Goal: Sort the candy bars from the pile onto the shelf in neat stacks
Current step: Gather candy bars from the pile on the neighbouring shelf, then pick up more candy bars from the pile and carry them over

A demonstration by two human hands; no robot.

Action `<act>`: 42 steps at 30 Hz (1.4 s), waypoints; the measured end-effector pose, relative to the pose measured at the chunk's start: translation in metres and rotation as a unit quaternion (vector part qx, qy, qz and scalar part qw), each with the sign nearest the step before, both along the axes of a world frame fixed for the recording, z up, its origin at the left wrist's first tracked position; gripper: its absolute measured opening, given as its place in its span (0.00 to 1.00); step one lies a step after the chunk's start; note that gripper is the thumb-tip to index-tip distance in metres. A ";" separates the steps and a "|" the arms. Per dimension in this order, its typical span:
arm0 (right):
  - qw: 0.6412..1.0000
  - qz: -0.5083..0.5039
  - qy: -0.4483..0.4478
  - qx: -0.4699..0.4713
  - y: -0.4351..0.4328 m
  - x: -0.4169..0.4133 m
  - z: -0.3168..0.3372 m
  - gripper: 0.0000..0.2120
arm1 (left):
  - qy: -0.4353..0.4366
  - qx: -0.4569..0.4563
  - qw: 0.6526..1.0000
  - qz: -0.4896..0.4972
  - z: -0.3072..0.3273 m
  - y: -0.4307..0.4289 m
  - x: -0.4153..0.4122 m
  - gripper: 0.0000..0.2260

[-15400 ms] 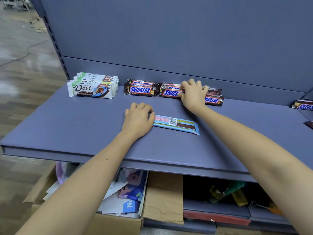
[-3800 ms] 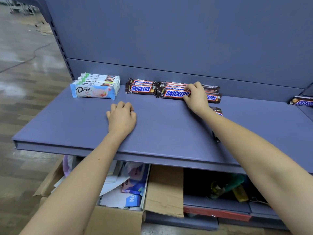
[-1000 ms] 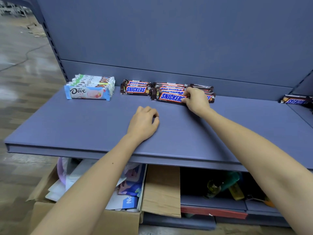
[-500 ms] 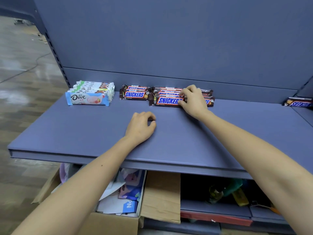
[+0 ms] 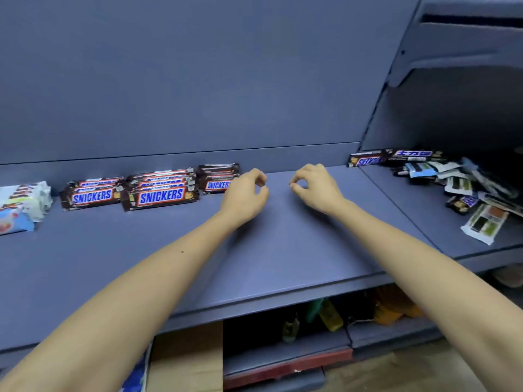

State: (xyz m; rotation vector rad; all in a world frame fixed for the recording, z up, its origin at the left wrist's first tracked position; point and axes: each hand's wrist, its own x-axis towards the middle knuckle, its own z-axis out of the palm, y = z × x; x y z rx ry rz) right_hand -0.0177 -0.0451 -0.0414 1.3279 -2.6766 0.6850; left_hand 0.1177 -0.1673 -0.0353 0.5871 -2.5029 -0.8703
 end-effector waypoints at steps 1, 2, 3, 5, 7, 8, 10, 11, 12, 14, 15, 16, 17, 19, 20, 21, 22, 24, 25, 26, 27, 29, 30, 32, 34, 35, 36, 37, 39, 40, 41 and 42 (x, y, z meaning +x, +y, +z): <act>1.000 -0.021 -0.005 0.002 0.021 -0.016 -0.001 0.08 | -0.003 0.005 1.000 -0.017 -0.001 0.015 -0.019 0.10; 0.999 -0.039 -0.006 0.002 0.042 -0.031 -0.001 0.08 | -0.004 0.009 0.999 -0.033 -0.002 0.030 -0.036 0.10; 0.998 -0.056 -0.009 0.001 0.060 -0.044 -0.002 0.07 | -0.007 0.014 0.999 -0.048 -0.003 0.043 -0.051 0.10; 0.995 -0.096 -0.013 -0.002 0.103 -0.069 0.000 0.07 | -0.009 0.017 0.996 -0.082 -0.005 0.074 -0.086 0.10; 0.992 -0.127 -0.007 -0.009 0.144 -0.092 0.002 0.06 | -0.011 0.017 0.994 -0.112 -0.007 0.105 -0.119 0.10; 0.991 -0.137 -0.002 -0.014 0.162 -0.102 0.003 0.06 | -0.009 0.017 0.992 -0.124 -0.007 0.118 -0.132 0.10; 0.986 -0.162 0.007 -0.022 0.199 -0.120 0.005 0.06 | 0.000 0.010 0.989 -0.149 -0.008 0.146 -0.160 0.10; 0.984 -0.179 0.009 -0.024 0.217 -0.128 0.007 0.07 | 0.002 0.001 0.987 -0.159 -0.008 0.159 -0.173 0.11; 0.981 -0.195 0.013 -0.023 0.232 -0.134 0.008 0.07 | 0.000 -0.009 0.986 -0.165 -0.008 0.170 -0.184 0.11; 0.977 -0.212 0.024 -0.021 0.258 -0.143 0.009 0.08 | -0.003 -0.029 0.986 -0.167 -0.009 0.187 -0.204 0.13; 0.975 -0.218 0.029 -0.022 0.268 -0.148 0.008 0.09 | -0.001 -0.042 0.985 -0.165 -0.010 0.193 -0.212 0.14; 0.973 -0.226 0.028 -0.024 0.277 -0.152 0.008 0.10 | -0.001 -0.057 0.985 -0.164 -0.010 0.200 -0.220 0.15; 0.971 -0.236 0.021 -0.029 0.285 -0.157 0.007 0.12 | -0.003 -0.069 0.984 -0.162 -0.010 0.206 -0.227 0.15; 0.965 -0.261 0.001 -0.038 0.295 -0.165 0.005 0.17 | -0.013 -0.092 0.984 -0.154 -0.009 0.213 -0.237 0.16; 0.962 -0.272 -0.004 -0.038 0.298 -0.169 0.005 0.18 | -0.017 -0.104 0.983 -0.148 -0.008 0.216 -0.242 0.17; 0.959 -0.282 -0.006 -0.036 0.300 -0.172 0.005 0.19 | -0.019 -0.117 0.983 -0.142 -0.008 0.217 -0.246 0.18; 0.957 -0.287 -0.006 -0.035 0.301 -0.176 0.006 0.20 | -0.022 -0.132 0.981 -0.139 -0.007 0.217 -0.251 0.19; 0.957 -0.287 -0.019 -0.038 0.298 -0.182 0.008 0.23 | -0.039 -0.160 0.977 -0.139 -0.006 0.214 -0.261 0.24; 0.958 -0.283 -0.028 -0.035 0.296 -0.186 0.008 0.25 | -0.053 -0.171 0.974 -0.140 -0.006 0.213 -0.265 0.26; 0.960 -0.276 -0.036 -0.028 0.294 -0.190 0.008 0.27 | -0.066 -0.181 0.971 -0.140 -0.006 0.212 -0.269 0.27; 0.962 -0.270 -0.045 -0.021 0.291 -0.193 0.008 0.28 | -0.079 -0.189 0.969 -0.139 -0.006 0.211 -0.272 0.28; 0.964 -0.262 -0.051 -0.011 0.285 -0.199 0.008 0.28 | -0.096 -0.192 0.967 -0.138 -0.008 0.209 -0.276 0.29; 0.964 -0.260 -0.053 -0.010 0.283 -0.201 0.008 0.28 | -0.100 -0.193 0.966 -0.137 -0.011 0.207 -0.278 0.28; 0.965 -0.258 -0.046 -0.011 0.281 -0.206 0.008 0.26 | -0.099 -0.211 0.963 -0.133 -0.015 0.205 -0.279 0.27; 0.965 -0.260 -0.034 -0.018 0.279 -0.211 0.009 0.22 | -0.082 -0.231 0.962 -0.123 -0.017 0.202 -0.281 0.24; 0.965 -0.261 -0.022 -0.027 0.278 -0.213 0.009 0.19 | -0.069 -0.232 0.963 -0.117 -0.016 0.201 -0.282 0.21; 0.964 -0.263 -0.007 -0.033 0.276 -0.214 0.011 0.16 | -0.054 -0.229 0.966 -0.112 -0.015 0.198 -0.282 0.19; 0.965 -0.261 0.014 -0.035 0.272 -0.213 0.013 0.15 | -0.039 -0.226 0.967 -0.111 -0.014 0.196 -0.282 0.18; 0.969 -0.238 0.060 -0.023 0.263 -0.209 0.019 0.15 | -0.016 -0.210 0.971 -0.116 -0.010 0.190 -0.281 0.16; 0.971 -0.223 0.080 -0.012 0.257 -0.207 0.022 0.15 | -0.003 -0.190 0.975 -0.116 -0.008 0.187 -0.279 0.16; 0.973 -0.208 0.095 -0.001 0.249 -0.203 0.024 0.15 | 0.012 -0.162 0.980 -0.115 -0.006 0.182 -0.276 0.15; 0.976 -0.194 0.102 0.007 0.240 -0.200 0.025 0.15 | 0.030 -0.125 0.985 -0.114 -0.005 0.177 -0.272 0.14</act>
